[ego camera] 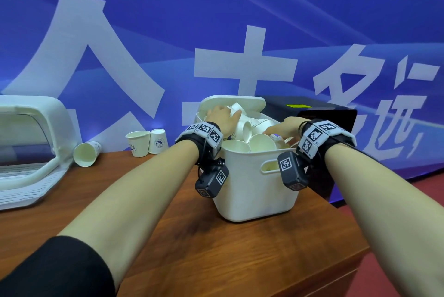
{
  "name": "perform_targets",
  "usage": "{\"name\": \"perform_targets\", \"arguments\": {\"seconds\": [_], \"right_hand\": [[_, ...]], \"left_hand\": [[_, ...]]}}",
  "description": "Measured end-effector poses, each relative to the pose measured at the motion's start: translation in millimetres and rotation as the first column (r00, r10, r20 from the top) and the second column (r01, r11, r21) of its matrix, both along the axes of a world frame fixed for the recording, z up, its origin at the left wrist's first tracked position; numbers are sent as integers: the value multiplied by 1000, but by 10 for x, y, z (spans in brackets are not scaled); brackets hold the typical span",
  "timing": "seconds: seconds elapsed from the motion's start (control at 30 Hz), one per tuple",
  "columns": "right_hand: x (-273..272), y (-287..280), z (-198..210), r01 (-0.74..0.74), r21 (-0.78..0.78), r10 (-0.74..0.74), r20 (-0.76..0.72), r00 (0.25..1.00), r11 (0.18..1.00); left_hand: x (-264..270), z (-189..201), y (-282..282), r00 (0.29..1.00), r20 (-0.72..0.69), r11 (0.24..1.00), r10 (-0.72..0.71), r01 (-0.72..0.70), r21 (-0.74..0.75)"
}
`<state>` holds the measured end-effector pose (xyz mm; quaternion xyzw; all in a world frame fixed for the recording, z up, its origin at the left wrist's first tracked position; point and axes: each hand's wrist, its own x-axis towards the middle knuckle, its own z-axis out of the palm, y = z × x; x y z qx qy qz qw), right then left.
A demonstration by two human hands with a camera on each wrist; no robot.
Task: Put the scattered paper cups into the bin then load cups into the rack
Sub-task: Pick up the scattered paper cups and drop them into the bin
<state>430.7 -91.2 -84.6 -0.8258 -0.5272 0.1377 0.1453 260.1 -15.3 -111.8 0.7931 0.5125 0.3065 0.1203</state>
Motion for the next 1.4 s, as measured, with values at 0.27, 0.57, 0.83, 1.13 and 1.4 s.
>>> {"name": "perform_targets", "arguments": {"seconds": [0.27, 0.57, 0.83, 1.13, 1.4], "right_hand": [[-123, 15, 28, 16, 99, -18, 26, 999, 995], [-55, -33, -90, -16, -57, 33, 310, 950, 998], [-381, -148, 101, -5, -18, 10, 269, 963, 1000], [-805, 42, 264, -113, 170, 89, 145, 986, 979], [-1362, 59, 360, -175, 95, 149, 234, 961, 980]], "left_hand": [[-58, 61, -27, 995, 67, 993, -79, 84, -82], [-48, -2, -107, 994, -71, 987, -89, 78, -144], [-104, 67, -210, 977, -139, 982, -160, 143, -122], [-309, 86, -143, 986, -70, 983, -151, 143, -113], [-842, 226, -107, 979, 200, 998, -43, 51, -35]]}}
